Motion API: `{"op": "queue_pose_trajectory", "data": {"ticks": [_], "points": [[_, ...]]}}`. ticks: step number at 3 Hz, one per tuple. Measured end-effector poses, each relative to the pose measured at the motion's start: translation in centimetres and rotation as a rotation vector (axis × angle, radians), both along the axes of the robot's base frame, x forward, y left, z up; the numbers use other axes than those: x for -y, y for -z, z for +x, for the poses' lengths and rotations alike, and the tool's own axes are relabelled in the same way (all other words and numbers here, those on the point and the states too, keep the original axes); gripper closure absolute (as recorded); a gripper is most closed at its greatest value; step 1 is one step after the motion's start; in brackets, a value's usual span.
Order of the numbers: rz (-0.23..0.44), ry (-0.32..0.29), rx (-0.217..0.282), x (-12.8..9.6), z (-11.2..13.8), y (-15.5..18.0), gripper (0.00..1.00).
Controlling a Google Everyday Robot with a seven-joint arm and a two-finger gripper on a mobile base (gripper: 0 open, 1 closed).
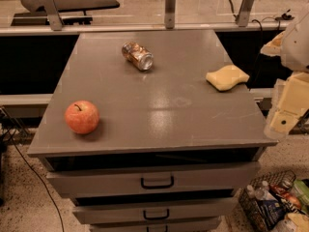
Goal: Place orange can upright
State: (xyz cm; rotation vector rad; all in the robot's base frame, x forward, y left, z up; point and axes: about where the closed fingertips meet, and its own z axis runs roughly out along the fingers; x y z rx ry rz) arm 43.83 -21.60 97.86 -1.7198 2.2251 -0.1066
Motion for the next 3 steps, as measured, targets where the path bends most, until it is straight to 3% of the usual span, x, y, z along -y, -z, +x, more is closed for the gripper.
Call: {"op": "queue_pose_trajectory", "data": {"ticks": [1,2,3], "points": [[0.005,0.001,0.009,-0.2,0.3,-0.1,0.00],[0.040,0.014,0.031,-1.8,3.3,0.6,0.00],[0.108,0.045,0.052,-5.2,9.5,2.2,0.00]]}}
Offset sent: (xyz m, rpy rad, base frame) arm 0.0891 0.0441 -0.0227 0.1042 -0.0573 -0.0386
